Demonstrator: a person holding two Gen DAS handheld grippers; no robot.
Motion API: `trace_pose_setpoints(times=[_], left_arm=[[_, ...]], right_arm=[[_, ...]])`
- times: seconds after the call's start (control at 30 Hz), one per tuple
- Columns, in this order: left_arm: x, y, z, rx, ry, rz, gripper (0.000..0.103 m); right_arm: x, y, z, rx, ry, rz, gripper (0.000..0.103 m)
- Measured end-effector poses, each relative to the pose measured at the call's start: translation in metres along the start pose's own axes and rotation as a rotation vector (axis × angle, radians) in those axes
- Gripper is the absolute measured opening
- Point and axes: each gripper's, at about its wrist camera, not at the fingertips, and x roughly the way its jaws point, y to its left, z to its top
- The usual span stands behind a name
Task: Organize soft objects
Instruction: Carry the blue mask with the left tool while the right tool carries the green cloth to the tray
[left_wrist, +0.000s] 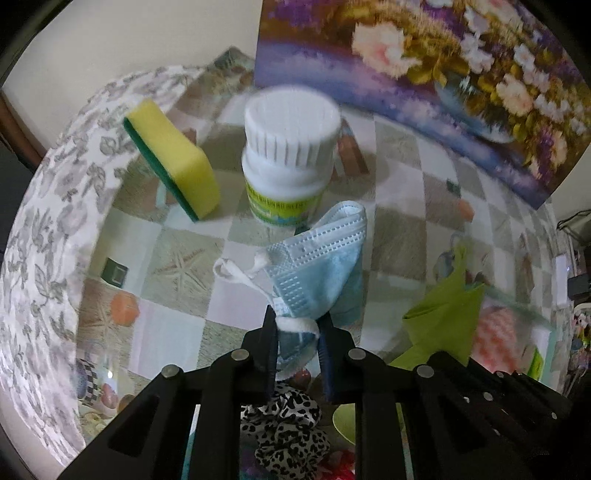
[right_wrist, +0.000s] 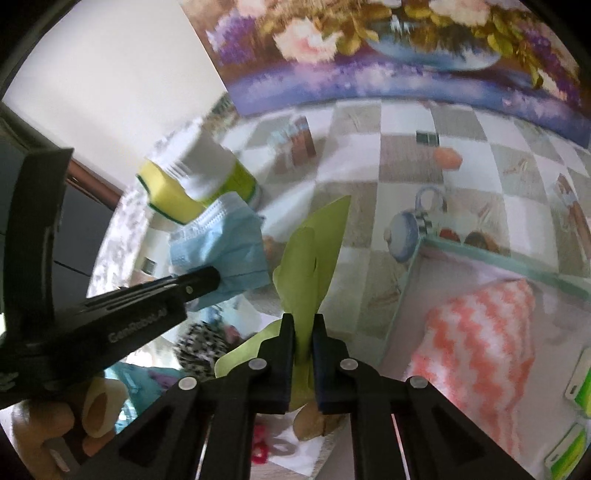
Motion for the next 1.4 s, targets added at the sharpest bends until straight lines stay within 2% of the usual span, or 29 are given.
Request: trace_pose_setpoints(times=[0.37,0.47,0.63,0.7,0.93,1.17,1.4], left_arm=[[-0.079,0.007,0.011,-0.011,-0.196,-0.006,0.020],[-0.093,0.002,0.012,-0.005,-0.239,-0.007,0.020],[-0.118,-0.011,0.009,0.022,-0.296,-0.010,0.020],[-0.124,-0.020,0.007,0.042,-0.310,-0.008,0.020],[-0.137,-0.059,-0.005,0.127,-0.319,-0.017,0.020],[-0.140,-0.101,-0.030,0.242,-0.279,-0.033,0.020],[-0.137,-0.146,-0.061,0.386,-0.244,-0.028,0.020]], right_arm=[[-0.088,0.021,0.017,-0.032,-0.224,0.017,0.009],[-0.114,0.018,0.019,-0.039,-0.279,-0.060,0.009],[-0.142,-0.004,0.018,-0.007,-0.324,-0.208,0.009],[-0.149,-0.014,0.016,0.014,-0.333,-0.232,0.009],[-0.188,-0.047,0.000,0.083,-0.368,-0.372,0.009],[-0.214,-0.058,-0.018,0.103,-0.358,-0.443,0.009],[-0.221,-0.070,-0.038,0.132,-0.315,-0.469,0.009]])
